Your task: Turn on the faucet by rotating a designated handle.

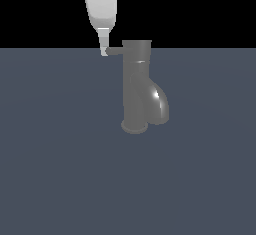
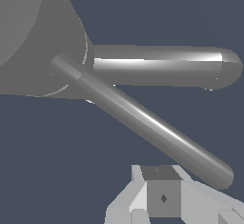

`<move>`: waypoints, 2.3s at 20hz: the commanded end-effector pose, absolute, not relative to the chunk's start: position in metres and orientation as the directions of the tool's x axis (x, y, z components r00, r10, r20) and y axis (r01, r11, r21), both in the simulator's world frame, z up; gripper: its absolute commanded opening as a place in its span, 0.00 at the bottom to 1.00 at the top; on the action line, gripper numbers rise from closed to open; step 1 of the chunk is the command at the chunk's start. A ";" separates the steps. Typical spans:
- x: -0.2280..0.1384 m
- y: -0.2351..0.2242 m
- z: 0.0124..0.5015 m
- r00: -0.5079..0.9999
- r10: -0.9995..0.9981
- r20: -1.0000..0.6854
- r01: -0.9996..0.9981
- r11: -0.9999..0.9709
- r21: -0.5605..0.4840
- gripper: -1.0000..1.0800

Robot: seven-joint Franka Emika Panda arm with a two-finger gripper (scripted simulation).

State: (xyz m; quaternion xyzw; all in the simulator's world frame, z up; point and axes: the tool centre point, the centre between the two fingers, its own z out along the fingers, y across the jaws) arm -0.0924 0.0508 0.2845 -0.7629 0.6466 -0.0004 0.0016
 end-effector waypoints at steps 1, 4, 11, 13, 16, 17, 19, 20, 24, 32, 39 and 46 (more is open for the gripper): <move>-0.098 0.033 0.285 0.148 -0.989 -0.001 -0.989 -0.148 -0.002 0.00; -0.105 0.023 0.285 0.147 -0.989 -0.001 -0.989 -0.147 -0.001 0.00; -0.123 -0.002 0.285 0.147 -0.989 0.000 -0.989 -0.147 -0.001 0.00; -0.119 0.006 0.284 0.157 -0.988 0.000 -0.988 -0.157 -0.002 0.00; -0.116 -0.011 0.284 0.156 -0.988 0.000 -0.988 -0.156 -0.002 0.00; -0.115 -0.017 0.284 0.155 -0.988 0.000 -0.988 -0.155 -0.001 0.00; -0.113 -0.029 0.284 0.154 -0.988 0.000 -0.988 -0.154 -0.001 0.00; -0.112 -0.034 0.284 0.154 -0.988 0.000 -0.988 -0.154 -0.001 0.00; -0.107 -0.057 0.284 0.152 -0.988 0.000 -0.988 -0.152 -0.001 0.00; -0.099 -0.102 0.285 0.147 -0.989 0.000 -0.989 -0.147 0.000 0.00; -0.084 -0.095 0.284 0.175 -0.985 0.000 -0.985 -0.175 0.001 0.00; -0.064 -0.112 0.284 0.168 -0.986 0.000 -0.986 -0.168 0.001 0.00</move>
